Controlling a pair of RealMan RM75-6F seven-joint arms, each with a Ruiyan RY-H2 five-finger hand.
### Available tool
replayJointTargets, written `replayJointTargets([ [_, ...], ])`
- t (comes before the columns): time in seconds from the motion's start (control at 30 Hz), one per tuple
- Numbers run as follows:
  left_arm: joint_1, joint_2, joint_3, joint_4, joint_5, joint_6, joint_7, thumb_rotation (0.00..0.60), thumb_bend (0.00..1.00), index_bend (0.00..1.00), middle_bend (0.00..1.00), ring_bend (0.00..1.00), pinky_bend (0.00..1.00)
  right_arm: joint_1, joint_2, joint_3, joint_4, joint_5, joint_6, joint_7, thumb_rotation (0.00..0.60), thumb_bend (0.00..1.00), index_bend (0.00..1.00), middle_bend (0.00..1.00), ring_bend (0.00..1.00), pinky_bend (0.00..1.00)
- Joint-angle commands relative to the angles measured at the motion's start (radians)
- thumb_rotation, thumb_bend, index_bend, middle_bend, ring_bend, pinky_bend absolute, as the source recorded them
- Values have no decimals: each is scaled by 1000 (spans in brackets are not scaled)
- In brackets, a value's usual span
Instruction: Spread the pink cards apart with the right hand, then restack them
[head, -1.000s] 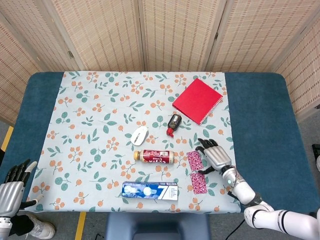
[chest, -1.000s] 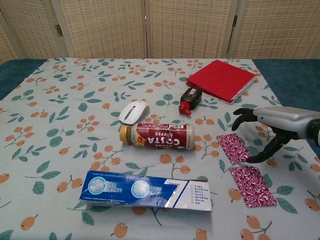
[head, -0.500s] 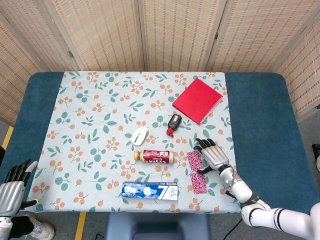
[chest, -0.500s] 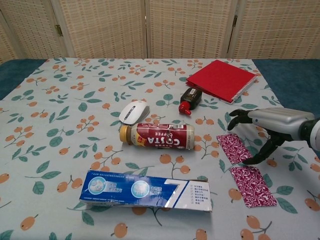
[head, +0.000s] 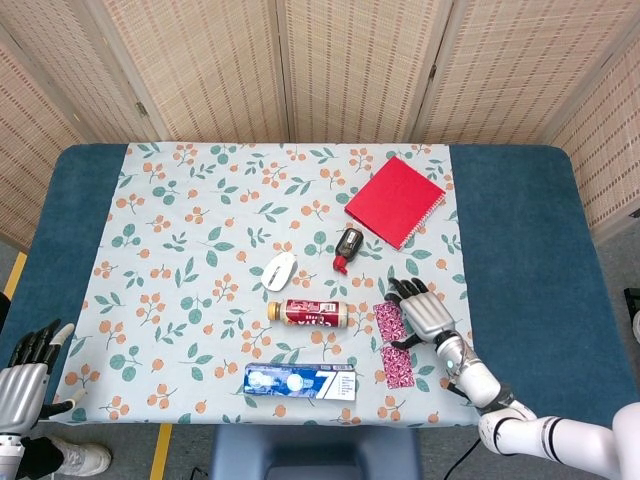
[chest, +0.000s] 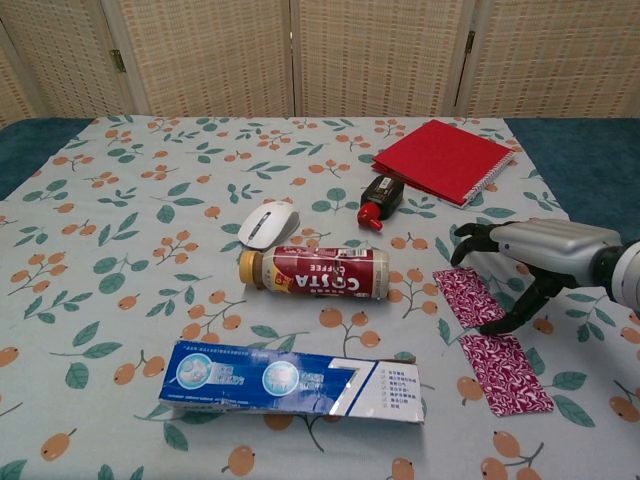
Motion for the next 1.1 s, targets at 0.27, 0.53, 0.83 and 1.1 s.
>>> replayJointTargets([
  [0.27,2,-3,2,8,0,-1,-7,600,242,78,5,33,0,-3,-9,0,6,0,17,-3,455,205,328,31,0,0],
  [0.53,1,-5,1,11,1,-2,-10,600,242,77,5,33,0,-15,11,5,-17,-13,42,21,455,206,368,43,0,0],
  [0.83,-4,-7,-1,12,0,-8,-10,600,242,74,4,33,0,-76,127,-10,-177,-63,112,96,456,205,368,45,0,0],
  [1.1,-6,-9,-3,18,4,-7,-20,600,242,72,4,33,0,-138,185,-69,-285,-155,163,164,457,205,368,45,0,0],
])
